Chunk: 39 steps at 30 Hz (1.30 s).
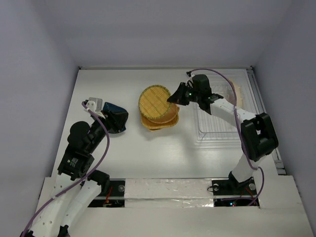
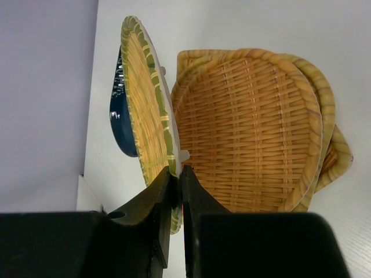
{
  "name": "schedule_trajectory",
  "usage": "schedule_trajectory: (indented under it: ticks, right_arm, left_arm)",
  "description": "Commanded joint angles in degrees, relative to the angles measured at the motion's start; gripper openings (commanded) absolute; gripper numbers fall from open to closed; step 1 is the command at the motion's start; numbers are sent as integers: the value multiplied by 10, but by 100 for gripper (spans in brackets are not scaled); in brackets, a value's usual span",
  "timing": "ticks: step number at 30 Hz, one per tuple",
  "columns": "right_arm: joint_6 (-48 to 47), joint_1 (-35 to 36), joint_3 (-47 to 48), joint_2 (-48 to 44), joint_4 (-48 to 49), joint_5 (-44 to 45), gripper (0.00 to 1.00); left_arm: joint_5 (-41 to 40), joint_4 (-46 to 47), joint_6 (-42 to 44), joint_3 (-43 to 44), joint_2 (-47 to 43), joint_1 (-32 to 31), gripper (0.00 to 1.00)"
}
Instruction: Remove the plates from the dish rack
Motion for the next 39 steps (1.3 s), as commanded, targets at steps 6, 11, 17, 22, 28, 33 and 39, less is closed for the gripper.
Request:
schedule_trajectory:
  ticks: [6,11,17,22,28,33,39]
  right_arm:
    - [32,5,-33,9,98,-29,1]
    - [26,5,-49,17,98,-12,2]
    - [10,5,-41,17,74,-1,11]
    - [-9,5,-40,4,46,34,25]
    - [-37,5,-35,-20,-1,79,60]
    - [-51,5,-31,-54,-28,110,60]
    - [-90,5,-9,-98,-95,151,19]
  left_arm:
    - [10,22,0,-1,-1,2,34]
    - [12,24,-1,-1,1,2,34]
    - [13,24,-1,-2,-1,2,34]
    - [14,24,-1,-2,0,2,34]
    - [14,24,-1,-2,-2,2,34]
    - [15,24,-1,-2,-2,2,35]
    - [12,22,-1,-2,-5,2,35]
